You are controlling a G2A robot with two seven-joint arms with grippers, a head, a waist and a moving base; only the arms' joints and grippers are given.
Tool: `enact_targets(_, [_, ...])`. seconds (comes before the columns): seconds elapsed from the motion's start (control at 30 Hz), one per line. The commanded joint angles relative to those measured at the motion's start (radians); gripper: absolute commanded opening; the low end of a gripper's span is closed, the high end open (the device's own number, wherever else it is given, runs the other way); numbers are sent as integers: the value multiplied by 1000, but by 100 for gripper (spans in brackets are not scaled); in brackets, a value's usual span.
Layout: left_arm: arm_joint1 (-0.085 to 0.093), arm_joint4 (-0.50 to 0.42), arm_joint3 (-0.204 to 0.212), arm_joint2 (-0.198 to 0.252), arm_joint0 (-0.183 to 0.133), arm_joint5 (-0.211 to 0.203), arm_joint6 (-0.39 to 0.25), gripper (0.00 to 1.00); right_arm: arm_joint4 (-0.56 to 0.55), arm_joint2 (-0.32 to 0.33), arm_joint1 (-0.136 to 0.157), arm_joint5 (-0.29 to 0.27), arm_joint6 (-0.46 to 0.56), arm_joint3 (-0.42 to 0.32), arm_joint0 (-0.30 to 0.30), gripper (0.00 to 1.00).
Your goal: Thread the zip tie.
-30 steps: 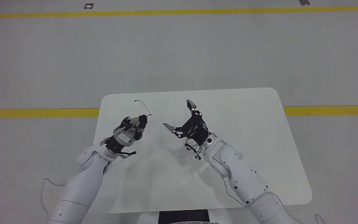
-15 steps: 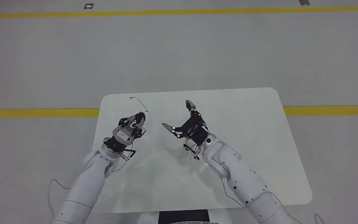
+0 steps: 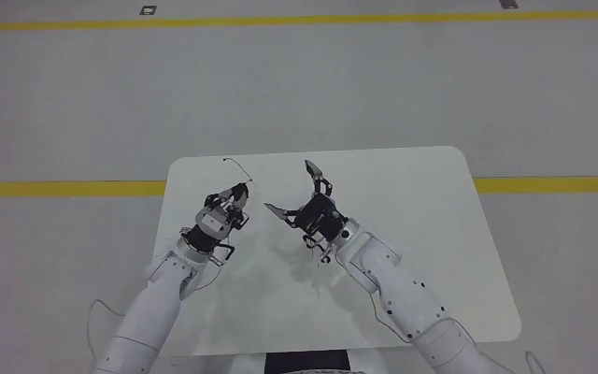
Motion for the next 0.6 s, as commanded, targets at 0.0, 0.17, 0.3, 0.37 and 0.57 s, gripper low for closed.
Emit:
enact_targets(0.0, [0,-5,0,0,0,13,0,0,0,1,0,0,0,0,-1,100])
enact_targets(0.17, [-2,-11,-11,7,1,10,23,0,0,-3,1,-5,13,-7,0,100])
enact_targets(0.3, [-6,-45,-25,21,2,25,44,0,0,-23,6,1,32,-3,16,100])
enact_targets(0.37, [-9,-55,-28,27,4,29,50,0,0,-36,11,19,36,0,25,100])
enact_targets(0.57, [-15,-55,-31,30,6,36,62,0,0,-78,32,96,38,6,52,40])
